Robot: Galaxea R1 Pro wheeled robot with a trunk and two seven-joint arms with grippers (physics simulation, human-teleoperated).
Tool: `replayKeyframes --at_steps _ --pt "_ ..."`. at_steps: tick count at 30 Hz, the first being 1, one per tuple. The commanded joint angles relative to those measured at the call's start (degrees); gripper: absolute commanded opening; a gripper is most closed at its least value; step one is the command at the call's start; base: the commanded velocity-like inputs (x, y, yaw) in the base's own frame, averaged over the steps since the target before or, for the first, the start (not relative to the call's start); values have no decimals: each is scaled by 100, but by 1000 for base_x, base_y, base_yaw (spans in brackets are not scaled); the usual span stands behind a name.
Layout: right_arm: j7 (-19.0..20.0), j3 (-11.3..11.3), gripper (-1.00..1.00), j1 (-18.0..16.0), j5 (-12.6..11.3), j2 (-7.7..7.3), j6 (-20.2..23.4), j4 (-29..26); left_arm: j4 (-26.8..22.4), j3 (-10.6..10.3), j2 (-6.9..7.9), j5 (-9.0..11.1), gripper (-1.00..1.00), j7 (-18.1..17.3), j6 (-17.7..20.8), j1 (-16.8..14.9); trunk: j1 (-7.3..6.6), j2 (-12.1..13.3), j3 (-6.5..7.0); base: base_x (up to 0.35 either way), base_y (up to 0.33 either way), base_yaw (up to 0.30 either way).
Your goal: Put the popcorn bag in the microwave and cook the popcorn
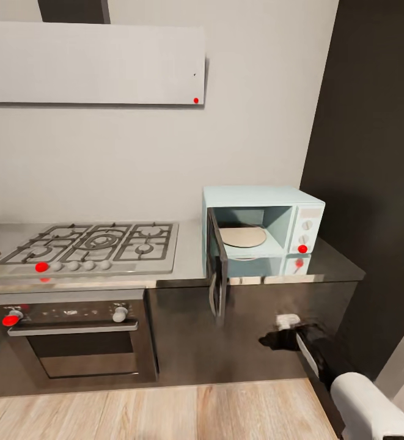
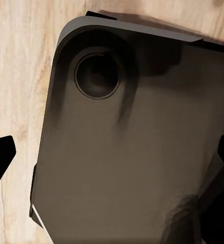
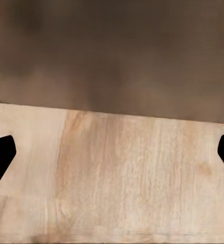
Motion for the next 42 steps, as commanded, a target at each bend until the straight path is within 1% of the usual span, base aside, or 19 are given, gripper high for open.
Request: replayKeyframes --at_steps 1,3,5,6,7,9,10,11,13,14,17,20,28,33,35,38,42 --pt "-25 -3 100 -4 51 -1 -407 657 -8 11 -1 33 100 -2 -7 3 0 -3 -4 0 0 0" --pt "-230 0 100 -4 48 -1 -1314 1912 -8 13 -1 35 100 -2 -7 3 0 -3 -4 0 0 0" --pt "-342 1 100 -4 41 -1 -1838 2701 -8 12 -5 35 100 -2 -7 3 0 -3 -4 0 0 0" --pt "-406 1 100 7 37 -5 -2199 3156 -8 12 -6 35 100 -2 -7 3 0 -3 -4 0 0 0" --pt "-451 2 100 166 32 -10 -2492 3368 -8 12 -8 34 100 -2 -7 3 0 -3 -4 0 0 0" --pt "-508 2 100 1056 20 -17 -2897 3531 -7 12 -10 28 100 -2 -7 3 0 -3 -4 0 0 0" --pt "-515 2 100 1350 13 -13 -3034 3551 -8 12 -10 31 100 -2 -7 3 0 -3 -4 0 0 0" --pt "-526 2 100 1718 -4 16 -3280 3569 -8 12 -10 33 100 -2 -7 3 0 -3 -4 0 0 0" --pt "-543 -5 100 2224 -22 91 -3681 3588 -8 13 -10 35 100 2 -7 3 0 -3 -4 0 0 0" --pt "-654 -8 100 2489 -26 120 -3794 3592 -8 17 -10 35 100 4 -7 3 0 -3 -4 0 0 0" --pt "-854 -15 100 2810 -48 131 -3851 3594 -6 20 -10 41 100 16 -12 3 0 -3 -4 0 0 0" --pt "-935 -16 100 2934 -58 127 -3800 3594 -4 20 -10 49 100 50 -15 3 0 -3 -2 0 0 49" --pt "-1037 -8 100 2949 -48 136 -3729 3595 0 28 -10 53 100 67 -20 3 0 -3 1 0 0 249" --pt "-1052 -7 100 2949 -46 140 -3730 3590 0 29 -15 54 100 75 -103 3 0 -3 1 0 0 272" --pt "-1140 1 100 2949 -37 149 -3733 3587 0 29 -15 58 100 76 -109 3 0 -3 1 0 0 273" --pt "-1423 9 100 2949 -16 166 -3728 3586 0 29 -12 61 100 77 -112 3 0 -3 1 0 0 273" --pt "-1523 10 100 2949 -7 168 -3722 3586 0 29 -15 60 100 77 -112 3 0 -3 1 0 0 273"
